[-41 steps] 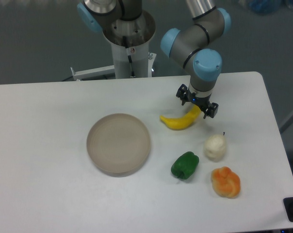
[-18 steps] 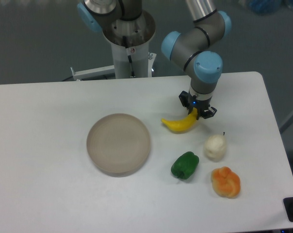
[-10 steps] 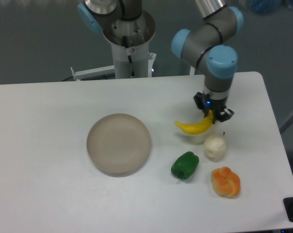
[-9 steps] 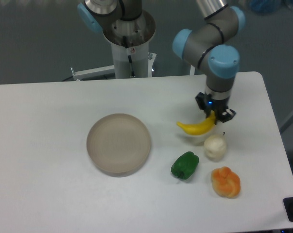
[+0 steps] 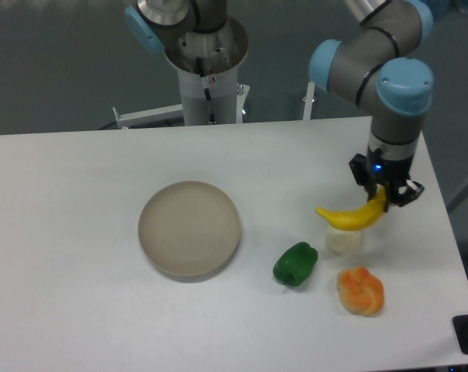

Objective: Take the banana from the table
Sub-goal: 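Lift the grasped banana up off the table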

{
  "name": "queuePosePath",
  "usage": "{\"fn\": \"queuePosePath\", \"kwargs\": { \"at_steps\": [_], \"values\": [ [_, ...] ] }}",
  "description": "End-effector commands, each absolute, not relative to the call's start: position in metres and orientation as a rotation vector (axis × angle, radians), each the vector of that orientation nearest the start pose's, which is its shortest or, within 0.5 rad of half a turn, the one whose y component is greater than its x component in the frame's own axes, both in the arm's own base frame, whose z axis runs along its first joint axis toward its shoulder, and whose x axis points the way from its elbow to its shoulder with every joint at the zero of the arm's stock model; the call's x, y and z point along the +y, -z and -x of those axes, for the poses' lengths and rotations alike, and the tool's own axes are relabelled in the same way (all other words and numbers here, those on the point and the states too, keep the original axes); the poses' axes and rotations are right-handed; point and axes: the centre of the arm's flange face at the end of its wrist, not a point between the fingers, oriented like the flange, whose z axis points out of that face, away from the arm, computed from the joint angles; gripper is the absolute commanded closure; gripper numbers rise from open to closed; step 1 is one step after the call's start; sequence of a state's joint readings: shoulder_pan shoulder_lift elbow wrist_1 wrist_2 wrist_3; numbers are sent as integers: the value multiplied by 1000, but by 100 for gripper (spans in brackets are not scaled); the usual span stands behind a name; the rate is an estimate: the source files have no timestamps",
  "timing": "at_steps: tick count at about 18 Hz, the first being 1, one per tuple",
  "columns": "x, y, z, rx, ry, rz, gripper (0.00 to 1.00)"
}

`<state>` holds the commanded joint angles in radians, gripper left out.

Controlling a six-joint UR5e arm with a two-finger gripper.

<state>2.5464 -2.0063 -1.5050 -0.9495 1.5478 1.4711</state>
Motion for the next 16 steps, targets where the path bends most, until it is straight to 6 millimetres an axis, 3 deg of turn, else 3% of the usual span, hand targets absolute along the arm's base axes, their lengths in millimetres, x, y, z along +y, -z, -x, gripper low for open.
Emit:
{"fn": "queuePosePath", "kwargs": {
  "at_steps": [6,16],
  "values": [
    [510,-344,492,738,-400,2897,67],
    [512,-346,495,733,-407,2894,67]
  ]
}}
